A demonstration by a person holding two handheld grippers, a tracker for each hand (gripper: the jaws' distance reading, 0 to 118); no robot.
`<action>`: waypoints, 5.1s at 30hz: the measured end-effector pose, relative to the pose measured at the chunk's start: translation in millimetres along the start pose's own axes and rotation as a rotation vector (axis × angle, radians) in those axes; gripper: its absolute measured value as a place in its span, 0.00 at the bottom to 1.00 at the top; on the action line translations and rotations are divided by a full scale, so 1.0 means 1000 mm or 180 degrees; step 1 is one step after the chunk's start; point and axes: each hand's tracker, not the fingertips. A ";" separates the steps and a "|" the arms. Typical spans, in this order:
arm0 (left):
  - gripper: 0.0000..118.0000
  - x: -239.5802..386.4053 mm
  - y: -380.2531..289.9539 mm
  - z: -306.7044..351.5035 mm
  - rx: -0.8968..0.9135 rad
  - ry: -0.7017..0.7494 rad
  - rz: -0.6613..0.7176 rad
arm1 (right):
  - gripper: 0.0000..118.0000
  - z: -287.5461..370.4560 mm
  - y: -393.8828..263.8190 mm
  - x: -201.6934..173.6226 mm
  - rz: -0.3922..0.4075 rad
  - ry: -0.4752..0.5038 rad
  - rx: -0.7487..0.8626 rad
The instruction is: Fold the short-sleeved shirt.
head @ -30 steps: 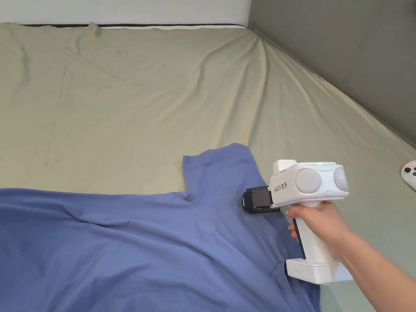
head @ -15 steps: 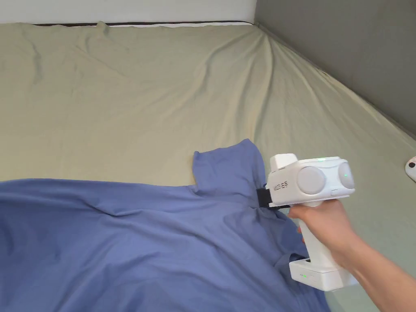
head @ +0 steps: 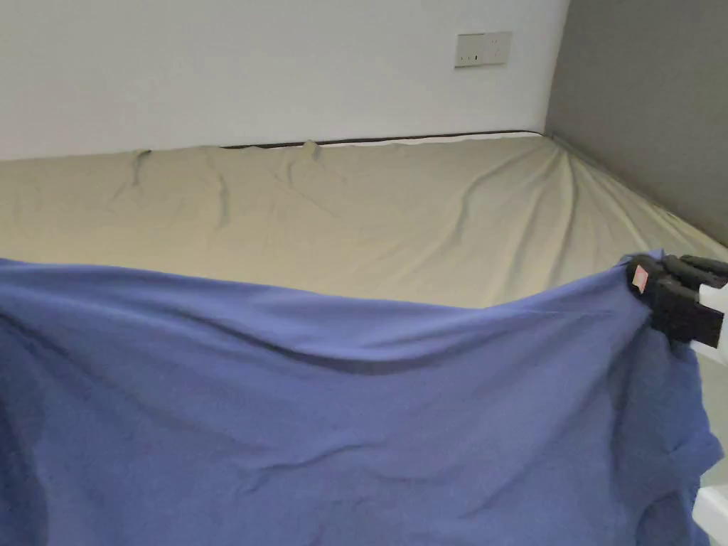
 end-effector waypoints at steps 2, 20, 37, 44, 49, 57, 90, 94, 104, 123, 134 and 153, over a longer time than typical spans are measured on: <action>0.00 -0.001 0.028 0.039 0.0319 0.0023 -0.0026 | 0.01 0.040 0.026 -0.007 -0.0012 0.0056 0.0377; 0.00 0.016 0.184 0.349 0.2168 0.0154 -0.0686 | 0.01 0.333 0.163 -0.011 0.0292 -0.0121 0.2799; 0.00 -0.008 0.236 0.239 0.1603 0.0184 -0.0544 | 0.01 0.254 0.225 -0.015 0.0495 -0.0045 0.2608; 0.00 -0.020 0.262 0.114 0.1283 0.0281 -0.0418 | 0.01 0.161 0.263 -0.027 0.0650 -0.0051 0.2347; 0.00 -0.018 0.273 0.024 0.1132 0.0389 -0.0425 | 0.01 0.087 0.289 -0.031 0.0656 -0.0059 0.2123; 0.00 0.002 0.259 -0.101 0.0822 0.0640 -0.0616 | 0.01 -0.056 0.306 -0.034 0.0756 -0.0203 0.1705; 0.00 -0.020 -0.128 -0.128 -0.0781 0.0289 -0.0414 | 0.01 -0.152 -0.116 -0.019 0.0446 -0.0007 -0.0680; 0.00 -0.030 -0.167 -0.084 -0.0997 0.0304 -0.0282 | 0.01 -0.115 -0.154 -0.009 0.0461 0.0053 -0.0843; 0.00 -0.033 -0.200 0.042 -0.1172 0.0361 -0.0217 | 0.01 -0.003 -0.197 0.001 0.0701 0.0175 -0.1084; 0.00 -0.024 -0.269 0.158 -0.1895 0.0368 -0.0269 | 0.01 0.097 -0.259 0.000 0.0893 0.0306 -0.1704; 0.00 -0.024 -0.279 0.201 -0.2190 0.0279 -0.0271 | 0.01 0.140 -0.271 0.017 0.0799 0.0277 -0.1909; 0.54 0.018 -0.120 0.252 -0.0423 0.0689 0.0105 | 0.83 0.222 -0.142 -0.037 0.0063 -0.0204 0.0168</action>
